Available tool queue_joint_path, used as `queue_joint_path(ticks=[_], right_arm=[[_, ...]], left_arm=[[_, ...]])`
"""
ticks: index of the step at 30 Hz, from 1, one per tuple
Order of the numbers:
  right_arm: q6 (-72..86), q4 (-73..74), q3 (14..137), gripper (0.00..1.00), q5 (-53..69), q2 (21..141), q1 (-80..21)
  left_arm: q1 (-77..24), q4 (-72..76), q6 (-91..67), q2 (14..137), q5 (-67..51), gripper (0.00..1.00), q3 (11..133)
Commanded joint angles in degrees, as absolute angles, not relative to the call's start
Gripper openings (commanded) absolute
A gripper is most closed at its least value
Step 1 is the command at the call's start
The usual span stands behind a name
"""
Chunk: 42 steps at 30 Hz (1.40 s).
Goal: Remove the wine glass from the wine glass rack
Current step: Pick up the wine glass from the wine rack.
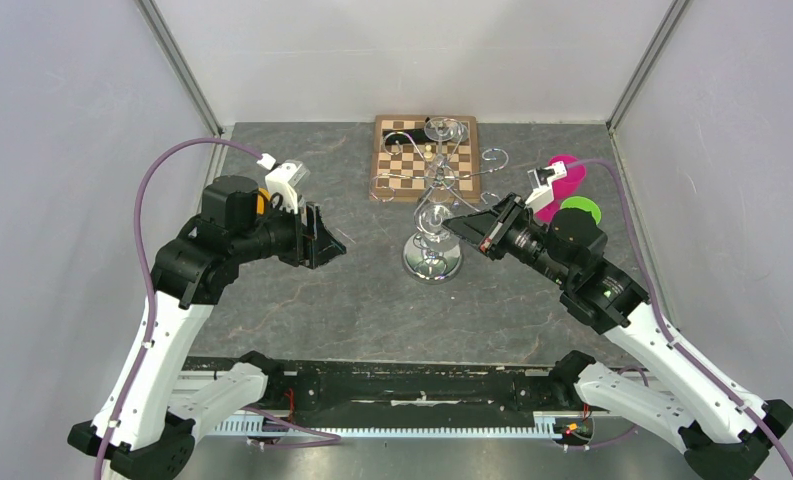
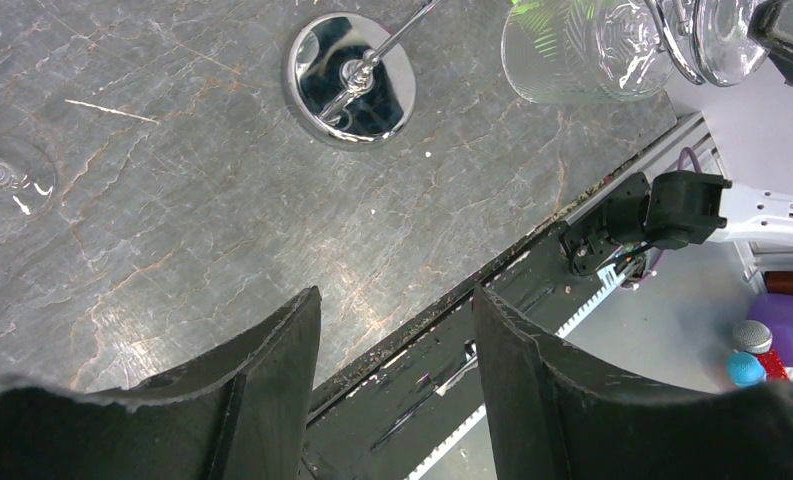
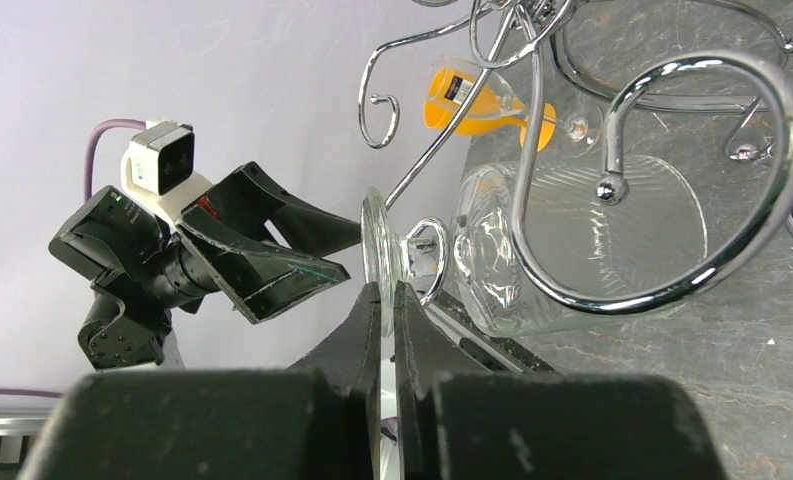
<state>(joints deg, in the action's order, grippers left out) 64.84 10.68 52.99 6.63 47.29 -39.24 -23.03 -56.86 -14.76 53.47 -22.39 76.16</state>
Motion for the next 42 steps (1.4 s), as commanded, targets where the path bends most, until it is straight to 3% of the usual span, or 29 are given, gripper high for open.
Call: queue_joint_path(ticks=[1, 17, 42], right_arm=[[65.1, 7.1, 53.0, 0.00, 6.0, 46.1, -39.1], [68.2, 1.0, 50.7, 0.00, 9.4, 46.3, -40.9], [71.8, -8.4, 51.3, 0.00, 5.0, 51.7, -44.9]], left_arm=[[-23.5, -55.7, -13.3, 53.1, -21.1, 0.64, 76.7], [-23.6, -55.9, -13.1, 52.8, -20.5, 0.64, 77.2], [-23.6, -56.1, -13.0, 52.8, -20.6, 0.64, 76.9]])
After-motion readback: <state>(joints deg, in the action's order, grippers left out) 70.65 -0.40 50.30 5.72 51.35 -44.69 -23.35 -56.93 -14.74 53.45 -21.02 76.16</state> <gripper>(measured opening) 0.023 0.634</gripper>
